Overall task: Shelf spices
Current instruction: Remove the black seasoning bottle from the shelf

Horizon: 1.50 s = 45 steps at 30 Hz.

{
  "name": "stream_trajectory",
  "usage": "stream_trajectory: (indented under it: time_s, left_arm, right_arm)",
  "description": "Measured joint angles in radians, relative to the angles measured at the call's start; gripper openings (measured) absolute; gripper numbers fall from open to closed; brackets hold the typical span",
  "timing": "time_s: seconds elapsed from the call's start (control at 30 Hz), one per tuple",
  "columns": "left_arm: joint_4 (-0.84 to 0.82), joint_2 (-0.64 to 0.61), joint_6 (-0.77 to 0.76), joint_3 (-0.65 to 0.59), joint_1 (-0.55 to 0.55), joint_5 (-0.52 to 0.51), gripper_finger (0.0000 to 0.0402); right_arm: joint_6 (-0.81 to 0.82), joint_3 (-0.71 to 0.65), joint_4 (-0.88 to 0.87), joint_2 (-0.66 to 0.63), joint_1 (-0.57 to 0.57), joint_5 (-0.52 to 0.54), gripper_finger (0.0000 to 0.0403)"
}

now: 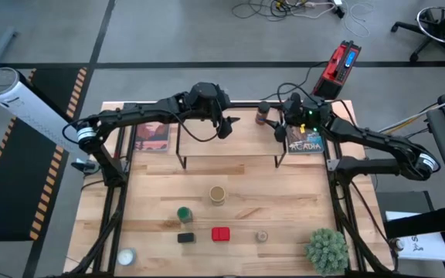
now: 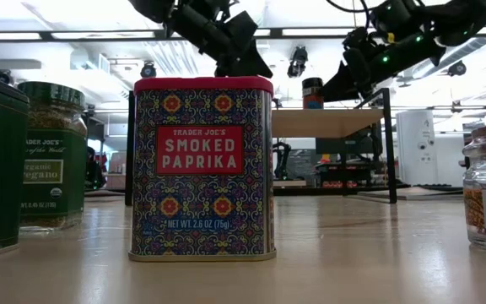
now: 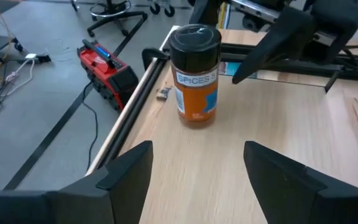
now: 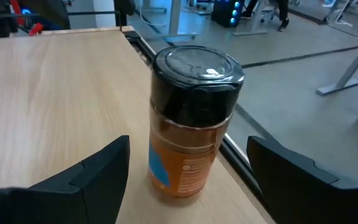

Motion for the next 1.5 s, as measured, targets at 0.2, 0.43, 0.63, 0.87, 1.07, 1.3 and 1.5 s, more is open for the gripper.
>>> stream_trajectory:
  time_s: [0.2,0.43,0.63,0.87,1.07,1.3,1.5]
  left_arm:
    - [0.018,0.000,0.011,0.004,0.018,0.009,0.0243]
    - [0.032,0.020,0.012,0.004,0.029,0.035,0.0235]
    - [0.037,0.028,0.012,0.004,0.029,0.046,0.0240]
    - [0.033,0.029,0.011,0.004,0.029,0.049,0.0233]
    - [0.026,0.029,0.011,0.004,0.027,0.050,0.0228]
    - [0.023,0.029,0.004,0.004,0.028,0.076,0.0234]
    - [0.018,0.029,0.003,0.004,0.026,0.078,0.0232]
  right_arm:
    - [0.015,0.000,0.062,0.055,-0.037,-0.074,0.0298]
    - [0.020,0.007,0.124,0.107,-0.048,-0.105,0.0301]
    - [0.019,0.071,0.112,0.162,-0.048,-0.126,0.0292]
    - [0.017,0.123,0.101,0.227,-0.048,-0.143,0.0280]
    - [0.010,0.130,0.101,0.257,-0.047,-0.165,0.0257]
    - [-0.002,0.130,0.103,0.246,-0.047,-0.165,0.0202]
    - [-0.018,0.130,0.102,0.228,-0.048,-0.164,0.0168]
